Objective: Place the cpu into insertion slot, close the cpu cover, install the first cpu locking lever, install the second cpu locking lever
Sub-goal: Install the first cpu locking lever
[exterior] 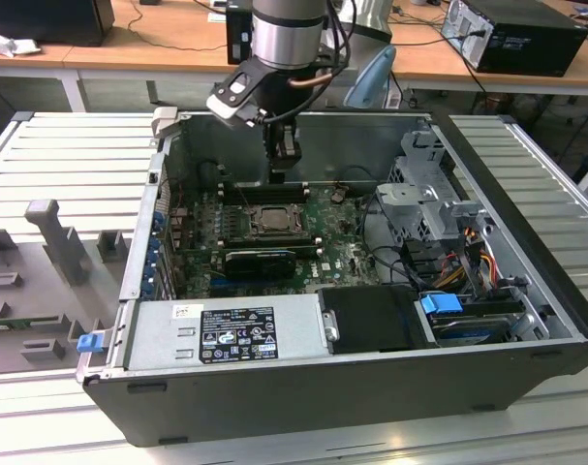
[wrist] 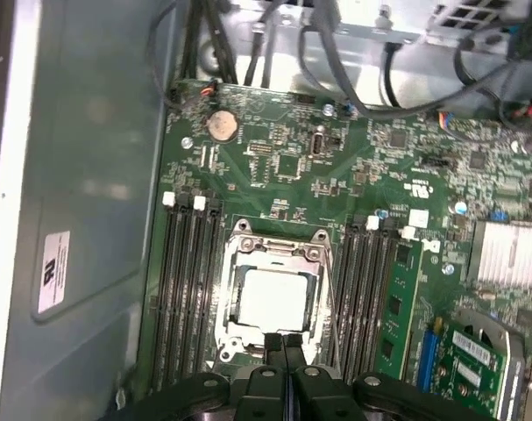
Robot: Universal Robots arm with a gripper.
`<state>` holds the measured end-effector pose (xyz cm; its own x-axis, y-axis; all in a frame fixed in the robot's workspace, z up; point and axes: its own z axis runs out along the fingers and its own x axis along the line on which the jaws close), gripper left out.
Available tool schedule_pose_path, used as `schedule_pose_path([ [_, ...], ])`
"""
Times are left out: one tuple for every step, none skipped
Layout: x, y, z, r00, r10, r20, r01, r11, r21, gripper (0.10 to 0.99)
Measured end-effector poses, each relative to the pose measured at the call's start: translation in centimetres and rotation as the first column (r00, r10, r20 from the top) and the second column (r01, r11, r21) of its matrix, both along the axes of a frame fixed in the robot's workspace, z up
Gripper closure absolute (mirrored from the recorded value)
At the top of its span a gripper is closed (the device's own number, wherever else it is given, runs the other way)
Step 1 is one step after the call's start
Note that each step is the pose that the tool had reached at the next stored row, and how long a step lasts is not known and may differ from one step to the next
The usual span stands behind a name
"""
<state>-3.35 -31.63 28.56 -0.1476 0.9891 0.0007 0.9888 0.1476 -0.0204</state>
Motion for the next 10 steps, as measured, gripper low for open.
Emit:
schedule_pose_path([
  [0.00, 0.00, -0.01, 0.9998, 0.019, 0.0000, -0.019, 0.9998, 0.000, 0.980],
  [-0.01, 0.00, -0.01, 0.9993, 0.038, 0.0000, -0.038, 0.9993, 0.000, 0.980],
  [0.00, 0.00, -0.02, 0.9974, 0.072, 0.0001, -0.072, 0.9974, -0.001, 0.980],
  [-0.01, 0.00, -0.03, 0.9960, 0.090, 0.0001, -0.090, 0.9960, -0.001, 0.980],
  [-0.01, 0.00, -0.02, 0.9946, 0.104, 0.0000, -0.104, 0.9946, -0.001, 0.980],
  [-0.01, 0.00, -0.02, 0.9922, 0.125, 0.0000, -0.125, 0.9922, -0.001, 0.980],
  [-0.01, 0.00, -0.02, 0.9900, 0.141, -0.0001, -0.141, 0.9900, -0.002, 0.980],
  [-0.01, 0.00, -0.03, 0.9836, 0.180, -0.0003, -0.180, 0.9836, -0.002, 0.980],
  [-0.01, 0.00, -0.03, 0.9780, 0.209, -0.0003, -0.209, 0.9780, -0.003, 0.980],
  [-0.01, 0.00, -0.03, 0.9758, 0.219, -0.0004, -0.219, 0.9757, -0.003, 0.980],
])
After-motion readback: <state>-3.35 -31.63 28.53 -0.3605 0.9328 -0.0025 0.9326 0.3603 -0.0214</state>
